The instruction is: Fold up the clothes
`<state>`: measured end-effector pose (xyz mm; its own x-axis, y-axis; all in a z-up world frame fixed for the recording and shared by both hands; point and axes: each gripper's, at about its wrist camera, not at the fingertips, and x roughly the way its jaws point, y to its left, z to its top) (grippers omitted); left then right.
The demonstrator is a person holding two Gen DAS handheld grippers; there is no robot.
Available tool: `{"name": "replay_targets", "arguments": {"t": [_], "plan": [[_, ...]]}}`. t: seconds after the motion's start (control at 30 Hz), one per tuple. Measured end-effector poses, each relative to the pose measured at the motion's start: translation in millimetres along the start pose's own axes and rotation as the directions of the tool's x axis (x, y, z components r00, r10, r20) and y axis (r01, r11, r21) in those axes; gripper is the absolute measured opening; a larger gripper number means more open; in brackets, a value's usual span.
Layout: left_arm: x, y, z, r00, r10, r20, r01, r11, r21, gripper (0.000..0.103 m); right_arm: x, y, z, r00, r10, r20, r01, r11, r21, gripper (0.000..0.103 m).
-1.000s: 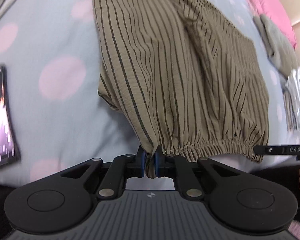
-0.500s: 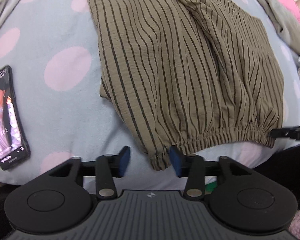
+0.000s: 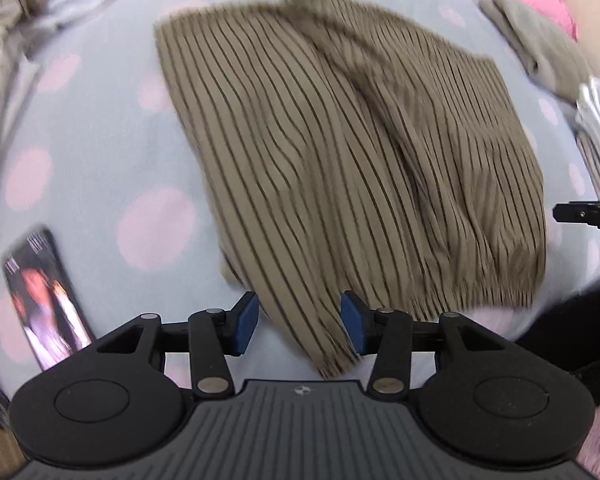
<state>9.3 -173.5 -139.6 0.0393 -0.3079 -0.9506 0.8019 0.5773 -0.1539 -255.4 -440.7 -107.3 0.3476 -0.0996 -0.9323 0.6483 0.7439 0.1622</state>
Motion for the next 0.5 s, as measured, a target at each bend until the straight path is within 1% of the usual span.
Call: {"name": "replay_targets", "arguments": {"t": [0.13,0.23,0.3,0.4,0.5], "plan": [[-11.3,32.4,35.6,0.995,0.005,0.099,-0.001,0.999,-0.044,0.044,-2.3,-11.7,30.7,0.994,-0.064,0.092,0.064,0.998,0.004,0.055],[-10.9,56.1,63.9,0.985,0.041,0.169,-0.026,0.996,-0.090,0.044,2.6,-26.0,58.7,0.989,-0.072,0.130,0.064,0.996,0.065,0.055],[-6.2,70.4,80.8,0.978,0.060,0.201,-0.036,0.992,-0.121,0.044,7.4,-35.2,78.2,0.985,-0.084,0.151,0.069,0.992,0.104,0.056],[9.2,88.2,103.2,0.971,0.071,0.230,-0.030,0.984,-0.175,0.044,18.5,-44.5,110.2,0.978,-0.110,0.179,0.085,0.986,0.141,0.057],[31.0,102.0,118.1,0.967,0.093,0.237,-0.038,0.973,-0.229,0.043,28.9,-51.3,141.8,0.973,-0.120,0.196,0.090,0.983,0.158,0.057]]}}
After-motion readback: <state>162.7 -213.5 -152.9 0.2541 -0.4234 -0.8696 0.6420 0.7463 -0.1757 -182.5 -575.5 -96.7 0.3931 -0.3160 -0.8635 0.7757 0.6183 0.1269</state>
